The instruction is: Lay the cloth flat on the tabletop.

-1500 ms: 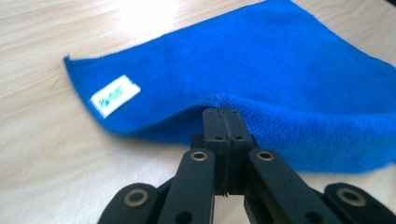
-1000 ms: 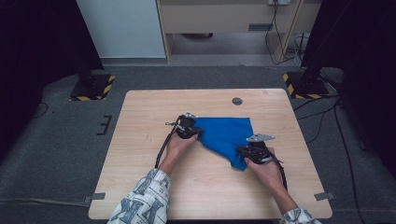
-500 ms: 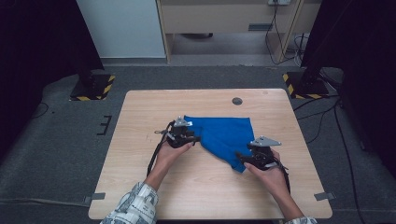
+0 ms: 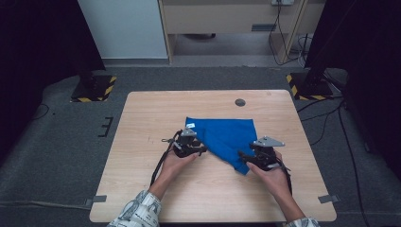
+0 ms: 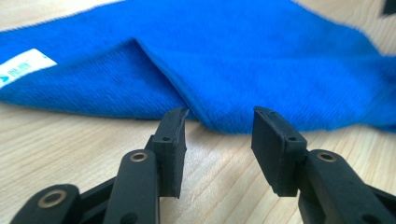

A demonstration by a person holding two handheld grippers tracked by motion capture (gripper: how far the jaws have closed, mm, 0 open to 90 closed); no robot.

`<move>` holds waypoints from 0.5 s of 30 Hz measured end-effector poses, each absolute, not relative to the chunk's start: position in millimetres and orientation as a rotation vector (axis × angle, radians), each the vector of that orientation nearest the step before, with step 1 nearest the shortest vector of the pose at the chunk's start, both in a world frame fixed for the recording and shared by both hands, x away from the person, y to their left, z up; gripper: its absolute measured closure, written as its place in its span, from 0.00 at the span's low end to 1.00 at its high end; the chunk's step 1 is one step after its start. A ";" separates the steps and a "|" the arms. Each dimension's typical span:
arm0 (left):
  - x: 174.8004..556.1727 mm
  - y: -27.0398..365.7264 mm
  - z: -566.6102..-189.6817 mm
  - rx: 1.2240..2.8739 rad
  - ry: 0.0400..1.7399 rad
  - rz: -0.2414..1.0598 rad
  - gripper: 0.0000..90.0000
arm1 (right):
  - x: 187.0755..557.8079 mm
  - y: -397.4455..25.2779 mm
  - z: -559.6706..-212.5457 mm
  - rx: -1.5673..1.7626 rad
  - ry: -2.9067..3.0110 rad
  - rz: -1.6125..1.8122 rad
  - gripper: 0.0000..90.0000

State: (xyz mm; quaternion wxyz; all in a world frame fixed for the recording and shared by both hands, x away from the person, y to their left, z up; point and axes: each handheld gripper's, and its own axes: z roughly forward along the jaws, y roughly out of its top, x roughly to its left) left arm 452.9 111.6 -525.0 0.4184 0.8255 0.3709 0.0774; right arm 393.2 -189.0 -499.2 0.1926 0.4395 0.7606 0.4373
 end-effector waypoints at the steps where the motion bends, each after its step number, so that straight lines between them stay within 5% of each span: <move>1: 452.1 110.0 -526.1 2.069 0.924 0.192 0.62 | 389.7 -190.3 -498.4 1.226 2.145 1.238 0.51; 15: 450.0 96.4 -534.9 2.094 0.875 0.226 0.77 | 348.5 -198.7 -501.1 1.201 2.210 1.192 0.59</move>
